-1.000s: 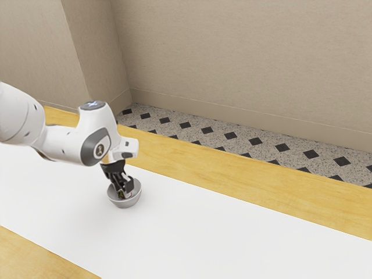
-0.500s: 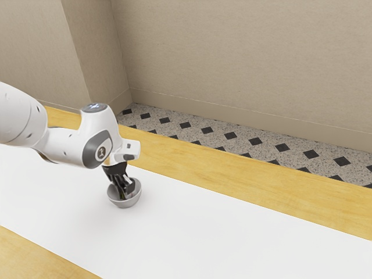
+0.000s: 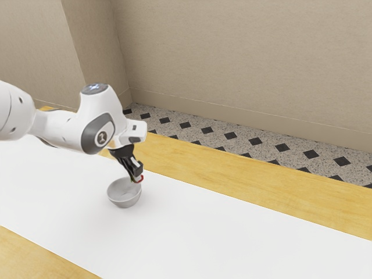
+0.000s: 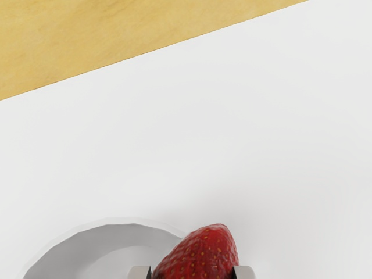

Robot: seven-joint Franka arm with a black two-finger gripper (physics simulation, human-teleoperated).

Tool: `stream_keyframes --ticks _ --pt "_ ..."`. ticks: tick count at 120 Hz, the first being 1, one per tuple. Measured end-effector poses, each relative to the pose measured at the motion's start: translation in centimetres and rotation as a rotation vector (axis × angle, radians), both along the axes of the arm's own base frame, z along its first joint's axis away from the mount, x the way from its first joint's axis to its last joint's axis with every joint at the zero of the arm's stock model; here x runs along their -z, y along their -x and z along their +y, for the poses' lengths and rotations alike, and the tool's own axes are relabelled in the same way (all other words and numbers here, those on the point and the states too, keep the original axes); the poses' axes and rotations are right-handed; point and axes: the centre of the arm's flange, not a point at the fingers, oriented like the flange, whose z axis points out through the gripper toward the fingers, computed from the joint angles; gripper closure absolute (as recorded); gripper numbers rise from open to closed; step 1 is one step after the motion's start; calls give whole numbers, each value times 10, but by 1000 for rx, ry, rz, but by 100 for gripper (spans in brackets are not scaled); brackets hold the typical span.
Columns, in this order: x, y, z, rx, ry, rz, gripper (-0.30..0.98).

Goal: Take strawberry from the bowl

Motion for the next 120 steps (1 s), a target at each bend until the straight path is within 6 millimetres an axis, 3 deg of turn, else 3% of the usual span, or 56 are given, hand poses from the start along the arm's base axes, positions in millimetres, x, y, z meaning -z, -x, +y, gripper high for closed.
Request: stream_keyframes --ticks 6,21,43,56,78,84,97,112,116,120 --pt "-3 -7 -15 26 -3 -9 63" --pt "32 -23 -48 71 -18 38 64" --pt "63 -23 -54 62 -26 80 66" --pt "68 -23 -55 51 -25 82 67" --pt "65 -24 -55 43 -14 78 36" --pt "52 -25 -57 48 -9 58 30" --pt "-6 -25 -62 67 8 -25 20" --pt "-56 -17 -60 72 23 -66 11" --pt "-75 -11 -60 64 32 -64 10" --pt "-106 -7 -61 62 41 -75 8"
